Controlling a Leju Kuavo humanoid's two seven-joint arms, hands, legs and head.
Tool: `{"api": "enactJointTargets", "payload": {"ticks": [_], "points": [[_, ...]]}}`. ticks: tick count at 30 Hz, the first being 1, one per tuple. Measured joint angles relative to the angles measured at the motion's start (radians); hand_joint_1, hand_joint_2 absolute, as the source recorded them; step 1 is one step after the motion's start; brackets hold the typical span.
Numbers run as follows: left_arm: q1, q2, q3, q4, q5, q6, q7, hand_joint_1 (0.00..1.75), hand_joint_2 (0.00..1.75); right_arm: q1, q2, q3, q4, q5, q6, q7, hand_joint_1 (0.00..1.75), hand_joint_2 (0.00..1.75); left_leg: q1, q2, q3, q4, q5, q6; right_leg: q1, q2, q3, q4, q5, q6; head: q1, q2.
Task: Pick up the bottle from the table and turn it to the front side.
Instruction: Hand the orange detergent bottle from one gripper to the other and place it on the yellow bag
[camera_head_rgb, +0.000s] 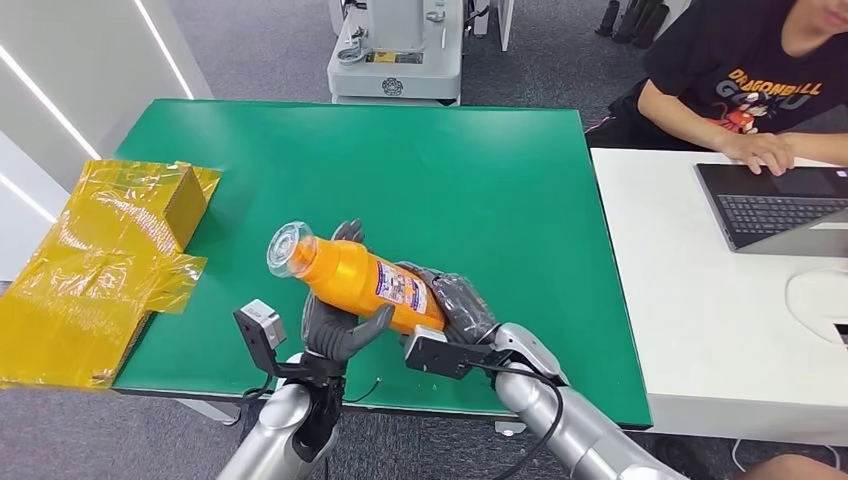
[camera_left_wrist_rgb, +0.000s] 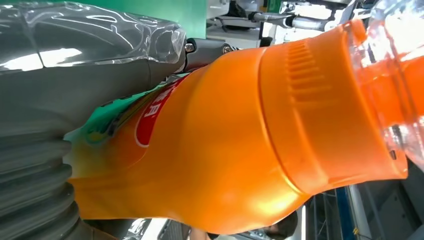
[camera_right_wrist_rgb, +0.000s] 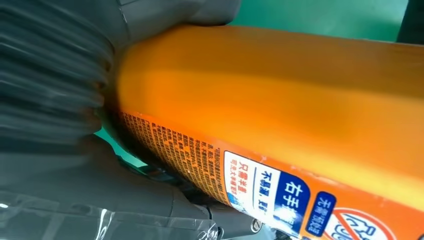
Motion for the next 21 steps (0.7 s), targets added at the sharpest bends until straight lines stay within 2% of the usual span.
{"api": "enactJointTargets", "payload": {"ticks": [9,21], "points": [[0.021,0.008,0.016,-0.03,-0.116,0.006,0.002,0.0,1.75,-0.021,-0.016,0.034,0.009,0.026,0.058,-0.008,1.75,1.75,0.0,0.0,0.0,0.0,0.0,0.0,0.0,0.0,0.0,0.0,0.0,0.0,0.0,0.0],[0.018,0.033,0.057,-0.123,-0.179,0.017,-0.033,0.0,1.75,0.013,-0.051,0.046,-0.01,0.056,0.075,0.023,1.75,1.75,0.0,0.0,0.0,0.0,0.0,0.0,0.0,0.001,0.0,0.0,0.0,0.0,0.0,0.0]]}}
